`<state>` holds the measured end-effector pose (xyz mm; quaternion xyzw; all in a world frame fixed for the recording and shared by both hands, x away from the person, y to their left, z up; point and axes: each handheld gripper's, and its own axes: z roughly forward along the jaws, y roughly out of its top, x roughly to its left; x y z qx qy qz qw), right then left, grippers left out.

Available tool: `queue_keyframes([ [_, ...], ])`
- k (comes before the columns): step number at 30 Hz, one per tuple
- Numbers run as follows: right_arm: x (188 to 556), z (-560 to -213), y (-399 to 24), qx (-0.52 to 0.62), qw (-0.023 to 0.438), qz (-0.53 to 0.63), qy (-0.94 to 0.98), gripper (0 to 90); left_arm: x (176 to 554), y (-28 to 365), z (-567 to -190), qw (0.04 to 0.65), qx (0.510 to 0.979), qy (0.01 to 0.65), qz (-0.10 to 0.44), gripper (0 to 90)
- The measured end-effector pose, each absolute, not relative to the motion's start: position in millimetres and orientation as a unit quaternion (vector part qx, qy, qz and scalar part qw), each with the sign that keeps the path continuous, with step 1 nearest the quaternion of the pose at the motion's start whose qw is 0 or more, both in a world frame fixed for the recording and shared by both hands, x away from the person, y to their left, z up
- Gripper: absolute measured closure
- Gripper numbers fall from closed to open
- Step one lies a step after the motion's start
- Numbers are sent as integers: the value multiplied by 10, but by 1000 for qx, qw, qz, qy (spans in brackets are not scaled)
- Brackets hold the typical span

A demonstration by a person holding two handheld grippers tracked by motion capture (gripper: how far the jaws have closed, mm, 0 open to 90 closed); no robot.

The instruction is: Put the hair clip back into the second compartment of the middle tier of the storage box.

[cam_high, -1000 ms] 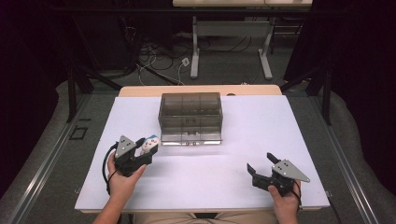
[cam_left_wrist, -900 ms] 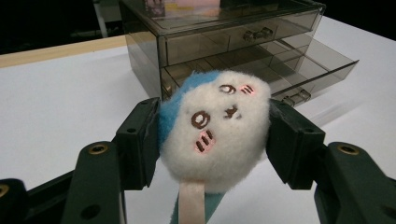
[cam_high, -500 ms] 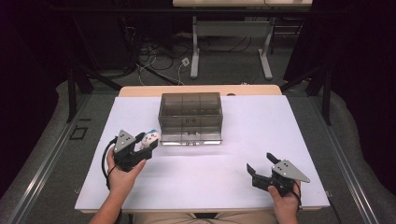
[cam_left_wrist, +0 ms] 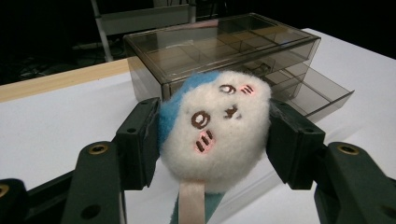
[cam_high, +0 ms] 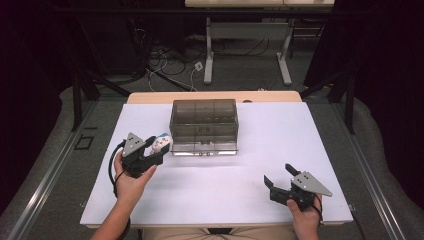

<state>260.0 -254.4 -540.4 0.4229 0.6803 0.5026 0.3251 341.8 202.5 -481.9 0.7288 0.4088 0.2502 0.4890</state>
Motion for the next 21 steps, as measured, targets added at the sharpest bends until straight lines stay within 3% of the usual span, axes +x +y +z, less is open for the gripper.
queue_keyframes([
  [21,2594,-5398,-2555,429,327,500,678,148,3559,1826,-4662,487,741,386,253,401],
])
